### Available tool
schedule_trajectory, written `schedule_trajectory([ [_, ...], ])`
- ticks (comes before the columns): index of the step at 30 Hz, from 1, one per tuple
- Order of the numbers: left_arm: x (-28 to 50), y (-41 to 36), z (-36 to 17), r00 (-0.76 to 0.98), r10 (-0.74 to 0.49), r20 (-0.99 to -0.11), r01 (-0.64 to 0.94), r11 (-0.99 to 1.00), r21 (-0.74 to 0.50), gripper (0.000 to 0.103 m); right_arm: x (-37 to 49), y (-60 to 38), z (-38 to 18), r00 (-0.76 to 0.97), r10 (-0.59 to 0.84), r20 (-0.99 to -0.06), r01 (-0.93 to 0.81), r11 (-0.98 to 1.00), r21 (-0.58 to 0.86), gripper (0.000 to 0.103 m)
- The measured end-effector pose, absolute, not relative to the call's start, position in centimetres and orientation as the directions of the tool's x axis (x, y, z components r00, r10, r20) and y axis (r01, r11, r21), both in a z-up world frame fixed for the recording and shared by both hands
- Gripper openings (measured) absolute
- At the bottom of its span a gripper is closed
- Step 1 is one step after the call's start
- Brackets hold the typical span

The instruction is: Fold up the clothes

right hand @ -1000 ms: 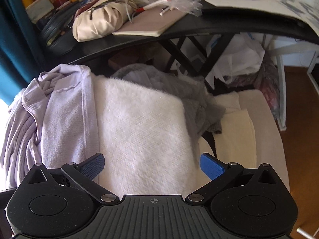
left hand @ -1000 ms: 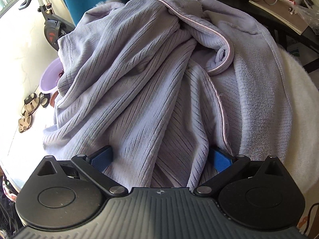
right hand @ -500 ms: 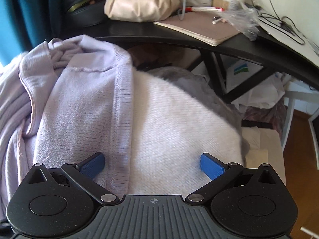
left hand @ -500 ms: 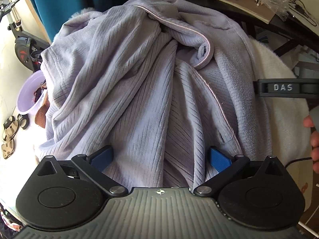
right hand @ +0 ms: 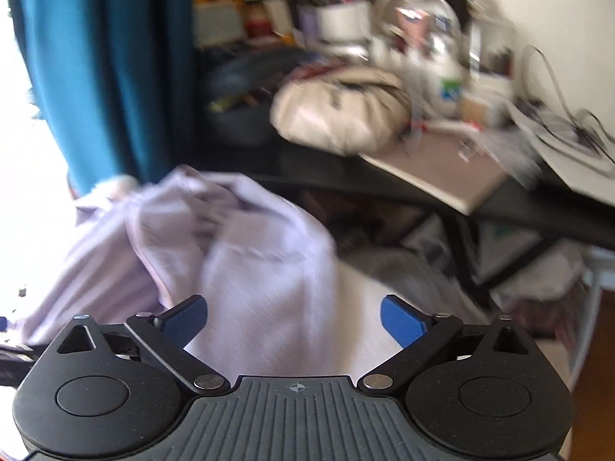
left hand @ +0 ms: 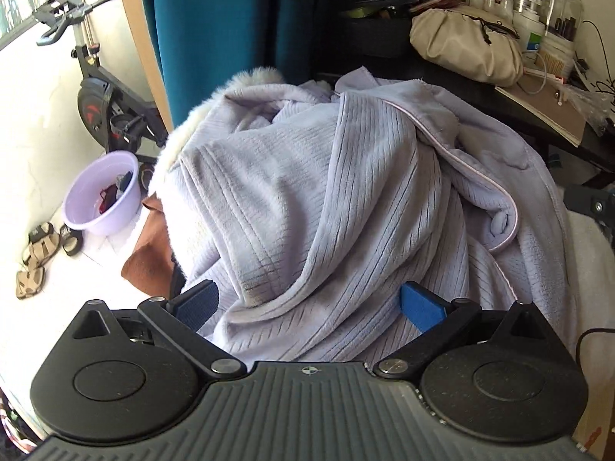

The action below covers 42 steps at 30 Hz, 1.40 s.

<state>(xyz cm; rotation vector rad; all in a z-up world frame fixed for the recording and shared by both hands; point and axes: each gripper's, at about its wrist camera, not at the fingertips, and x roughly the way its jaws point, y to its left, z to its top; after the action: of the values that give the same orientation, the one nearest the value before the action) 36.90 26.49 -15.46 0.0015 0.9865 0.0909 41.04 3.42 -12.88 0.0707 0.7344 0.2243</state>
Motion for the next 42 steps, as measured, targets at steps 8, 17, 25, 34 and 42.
schedule_trajectory([
  [8,34.1,27.9,-16.7,0.504,0.026,-0.864,-0.092,0.996,-0.024,0.103,46.2,10.3,-14.9,0.602,0.327,-0.728,-0.295,0.939,0.178,0.055],
  [17,34.1,28.4,-15.9,0.498,0.017,-0.867,-0.110,0.993,-0.044,0.103,45.0,5.9,-11.1,0.673,0.324,-0.665,-0.120,0.935,0.334,0.007],
  [25,34.7,26.5,-14.7,0.541,-0.023,-0.840,-0.054,0.997,-0.062,0.103,38.3,-2.0,-10.3,0.696,0.239,-0.676,0.092,0.905,0.415,0.007],
  [34,35.1,23.6,-12.8,0.630,-0.033,-0.776,0.064,0.998,0.009,0.103,36.0,-3.9,-15.2,0.581,0.224,-0.782,0.230,0.877,0.422,0.007],
  [42,40.8,19.8,-12.8,0.673,-0.056,-0.738,0.209,0.971,0.118,0.103,36.8,-2.8,-15.4,0.576,0.229,-0.785,0.181,0.901,0.395,0.008],
])
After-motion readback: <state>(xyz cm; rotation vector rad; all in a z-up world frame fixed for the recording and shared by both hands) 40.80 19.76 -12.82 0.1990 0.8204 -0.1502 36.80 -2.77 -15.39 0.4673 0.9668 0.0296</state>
